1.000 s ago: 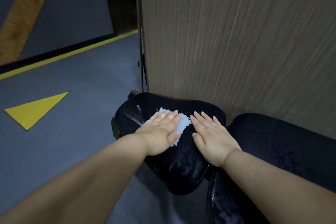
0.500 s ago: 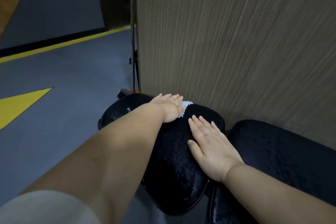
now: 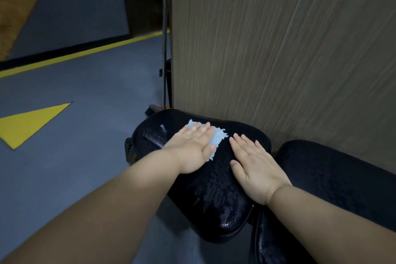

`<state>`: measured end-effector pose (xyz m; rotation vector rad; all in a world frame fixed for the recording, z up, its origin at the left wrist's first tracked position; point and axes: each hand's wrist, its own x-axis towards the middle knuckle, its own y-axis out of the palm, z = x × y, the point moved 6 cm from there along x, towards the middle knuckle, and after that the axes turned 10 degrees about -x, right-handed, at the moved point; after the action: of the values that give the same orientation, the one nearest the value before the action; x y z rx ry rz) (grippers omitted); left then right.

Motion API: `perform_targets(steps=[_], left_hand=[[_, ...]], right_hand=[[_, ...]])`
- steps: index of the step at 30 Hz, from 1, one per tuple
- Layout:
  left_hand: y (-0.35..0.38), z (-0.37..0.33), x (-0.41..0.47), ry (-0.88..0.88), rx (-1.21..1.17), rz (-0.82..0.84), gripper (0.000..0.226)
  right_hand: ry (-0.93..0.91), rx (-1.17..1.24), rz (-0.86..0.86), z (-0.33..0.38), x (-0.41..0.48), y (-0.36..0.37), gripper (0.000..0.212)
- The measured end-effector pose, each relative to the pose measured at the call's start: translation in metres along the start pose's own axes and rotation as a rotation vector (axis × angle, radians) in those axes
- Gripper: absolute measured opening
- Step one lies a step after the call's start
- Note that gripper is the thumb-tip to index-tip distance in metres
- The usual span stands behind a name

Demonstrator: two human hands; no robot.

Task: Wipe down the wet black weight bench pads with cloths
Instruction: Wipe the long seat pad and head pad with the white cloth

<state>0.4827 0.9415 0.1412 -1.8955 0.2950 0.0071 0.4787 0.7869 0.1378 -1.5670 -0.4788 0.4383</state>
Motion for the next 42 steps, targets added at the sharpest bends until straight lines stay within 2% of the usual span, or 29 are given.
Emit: perform_targets(steps=[3,6,8,10,14,19,22,24,28,31,34,37,42], left_hand=[[0.009,0.003,-0.037,0.027,-0.007,-0.055,0.058],[0.019,0.007,-0.071,0.045,-0.078,-0.077,0.059],[0.024,0.009,-0.089,0.051,-0.077,-0.09,0.069],[0.027,0.011,-0.1,0.054,-0.069,-0.095,0.079],[0.029,0.014,-0.105,0.072,-0.123,-0.087,0.08],[0.026,0.018,-0.088,0.051,-0.088,-0.103,0.074],[0.019,0.021,-0.07,0.025,-0.104,-0.095,0.058],[0.014,0.023,-0.057,0.021,-0.074,-0.079,0.057],[0.004,0.03,-0.027,-0.009,-0.008,-0.023,0.056],[-0.004,0.031,-0.006,-0.038,0.012,0.003,0.056],[-0.013,0.031,0.015,-0.07,0.007,0.018,0.056],[-0.02,0.035,0.037,-0.098,0.014,0.036,0.056],[-0.028,0.038,0.07,-0.165,0.016,0.071,0.055]], right_hand=[[0.006,0.004,0.0,0.0,0.0,-0.001,0.082],[0.02,-0.012,0.018,0.0,-0.001,-0.001,0.061],[0.024,-0.008,0.014,0.001,-0.002,-0.003,0.06],[0.025,-0.012,0.017,0.001,-0.002,-0.003,0.064],[0.021,-0.025,0.01,0.003,-0.001,-0.003,0.09],[-0.064,-0.049,-0.003,0.006,0.002,-0.003,0.086],[-0.133,-0.053,0.0,0.008,0.006,-0.003,0.085],[-0.148,-0.041,0.0,0.008,0.008,-0.004,0.085],[-0.129,0.028,0.032,0.006,0.013,-0.003,0.082],[-0.057,0.067,0.064,0.007,0.018,-0.004,0.06],[0.019,0.077,0.039,0.01,0.02,-0.004,0.055],[0.044,0.08,0.017,0.012,0.02,-0.004,0.058],[0.056,0.064,-0.012,0.011,0.021,-0.003,0.084]])
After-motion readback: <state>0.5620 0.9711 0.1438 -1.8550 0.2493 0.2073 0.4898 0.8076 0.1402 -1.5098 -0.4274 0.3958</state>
